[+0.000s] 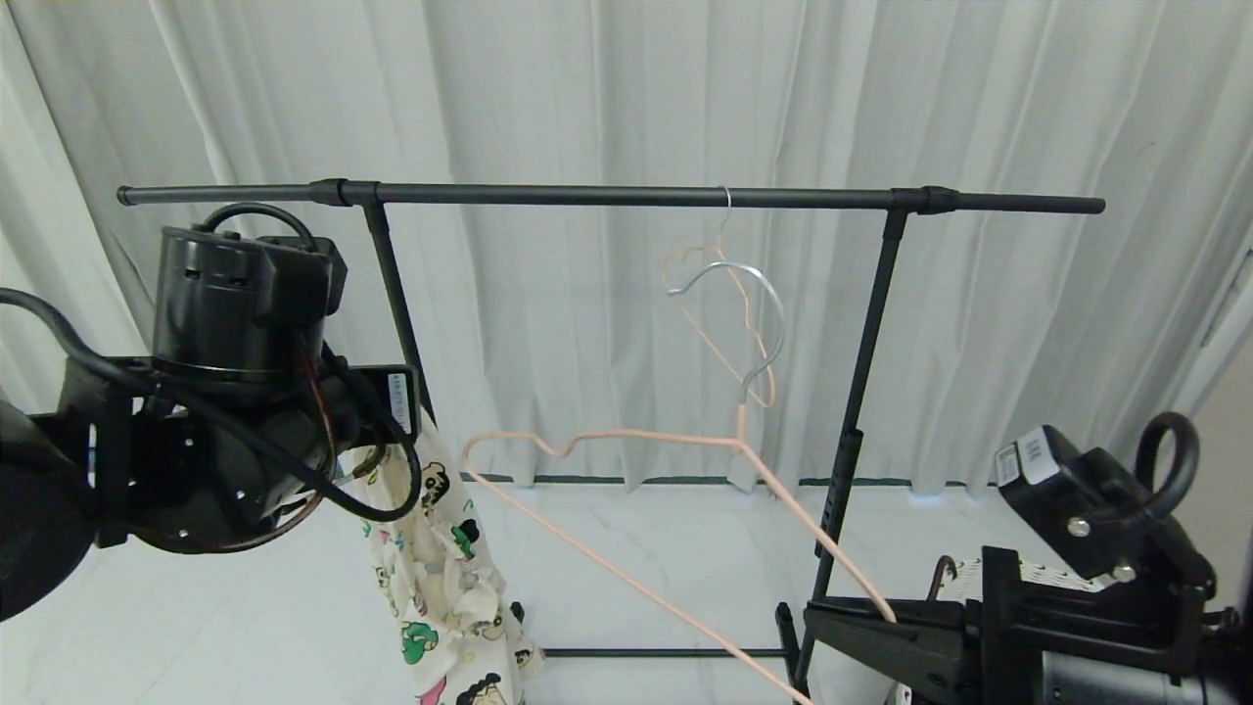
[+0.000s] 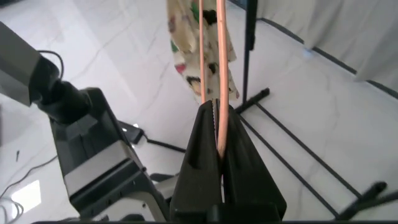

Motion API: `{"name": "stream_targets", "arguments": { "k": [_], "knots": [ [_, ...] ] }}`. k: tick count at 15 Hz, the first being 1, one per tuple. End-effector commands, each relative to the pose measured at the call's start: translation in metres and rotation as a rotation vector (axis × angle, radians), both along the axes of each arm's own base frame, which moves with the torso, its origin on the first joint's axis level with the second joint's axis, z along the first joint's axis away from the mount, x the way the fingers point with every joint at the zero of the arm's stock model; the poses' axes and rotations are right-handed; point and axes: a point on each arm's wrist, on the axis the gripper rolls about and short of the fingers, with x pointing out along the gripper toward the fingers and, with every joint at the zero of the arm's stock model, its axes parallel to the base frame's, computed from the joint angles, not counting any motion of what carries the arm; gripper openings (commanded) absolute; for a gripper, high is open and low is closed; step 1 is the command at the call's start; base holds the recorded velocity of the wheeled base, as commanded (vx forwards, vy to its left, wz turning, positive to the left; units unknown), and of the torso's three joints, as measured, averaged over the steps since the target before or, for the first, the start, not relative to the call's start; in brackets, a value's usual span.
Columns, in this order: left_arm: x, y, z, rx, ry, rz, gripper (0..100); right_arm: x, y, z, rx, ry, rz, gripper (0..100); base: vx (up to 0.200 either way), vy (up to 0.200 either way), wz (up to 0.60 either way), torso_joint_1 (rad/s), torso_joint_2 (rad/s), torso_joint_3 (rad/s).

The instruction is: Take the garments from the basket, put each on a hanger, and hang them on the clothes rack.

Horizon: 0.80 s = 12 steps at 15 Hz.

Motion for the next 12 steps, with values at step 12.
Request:
{"name": "stream_targets", "arguments": {
  "k": [12],
  "knots": [
    [0.025, 0.005, -0.009, 0.031, 0.018, 0.112, 0, 0.002, 0.028, -0.005, -0.016, 0.056, 0.039, 0, 0.0, 0.0, 0.0, 0.0, 0.0, 0.0]
  ]
}}
